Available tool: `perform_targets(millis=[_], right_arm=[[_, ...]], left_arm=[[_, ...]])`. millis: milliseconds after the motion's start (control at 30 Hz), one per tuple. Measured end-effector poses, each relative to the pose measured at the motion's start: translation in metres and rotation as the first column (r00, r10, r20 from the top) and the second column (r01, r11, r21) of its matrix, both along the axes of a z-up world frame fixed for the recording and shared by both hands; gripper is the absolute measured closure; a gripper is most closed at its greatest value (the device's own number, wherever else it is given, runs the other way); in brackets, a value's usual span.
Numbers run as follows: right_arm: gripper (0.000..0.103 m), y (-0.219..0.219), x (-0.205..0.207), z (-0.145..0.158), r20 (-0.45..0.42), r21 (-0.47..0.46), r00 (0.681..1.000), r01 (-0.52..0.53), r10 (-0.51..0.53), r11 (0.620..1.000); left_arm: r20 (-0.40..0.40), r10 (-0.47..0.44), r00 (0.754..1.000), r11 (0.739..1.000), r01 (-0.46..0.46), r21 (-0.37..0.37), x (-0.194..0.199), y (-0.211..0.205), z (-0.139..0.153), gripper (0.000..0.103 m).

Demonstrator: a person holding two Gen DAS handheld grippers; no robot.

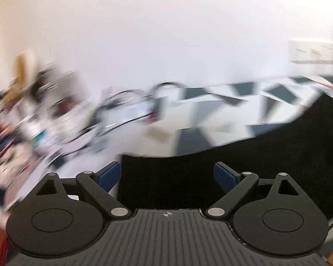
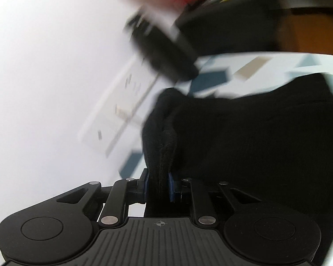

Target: Fold clothes

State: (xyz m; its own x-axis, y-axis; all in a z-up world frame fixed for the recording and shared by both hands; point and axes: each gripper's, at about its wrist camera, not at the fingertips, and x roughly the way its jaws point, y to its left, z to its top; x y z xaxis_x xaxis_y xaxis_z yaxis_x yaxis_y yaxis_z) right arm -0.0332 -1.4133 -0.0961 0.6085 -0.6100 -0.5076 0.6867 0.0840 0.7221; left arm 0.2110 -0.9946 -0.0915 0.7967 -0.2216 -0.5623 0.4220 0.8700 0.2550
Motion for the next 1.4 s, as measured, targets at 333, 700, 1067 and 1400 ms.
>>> perform_targets(millis=[333, 700, 1067, 1400], right_arm=[[0.076, 0.075, -0.142, -0.068, -0.027, 0.136, 0.984, 0.177, -0.175, 0.975], [0.043, -0.002, -0.183, -0.065, 0.049, 0.068, 0.965, 0.253, -0.256, 0.965], [0.082, -0.04, -0.161, -0.045, -0.074, -0.16, 0.992, 0.093, -0.106, 0.983], [0.017, -0.052, -0.195, -0.092, -0.059, 0.073, 0.982, 0.183, -0.179, 0.98]], left_arm=[[-0.227, -0.338, 0.913, 0.932, 0.358, 0.051, -0.005, -0.07, -0.041, 0.011], [-0.33, -0.522, 0.787, 0.834, 0.552, -0.004, -0.025, -0.132, -0.051, 0.011], [-0.505, -0.424, 0.752, 0.856, 0.514, 0.047, -0.013, -0.158, -0.076, 0.0], [-0.518, -0.404, 0.754, 0.867, 0.497, 0.046, -0.016, -0.157, -0.072, 0.0]])
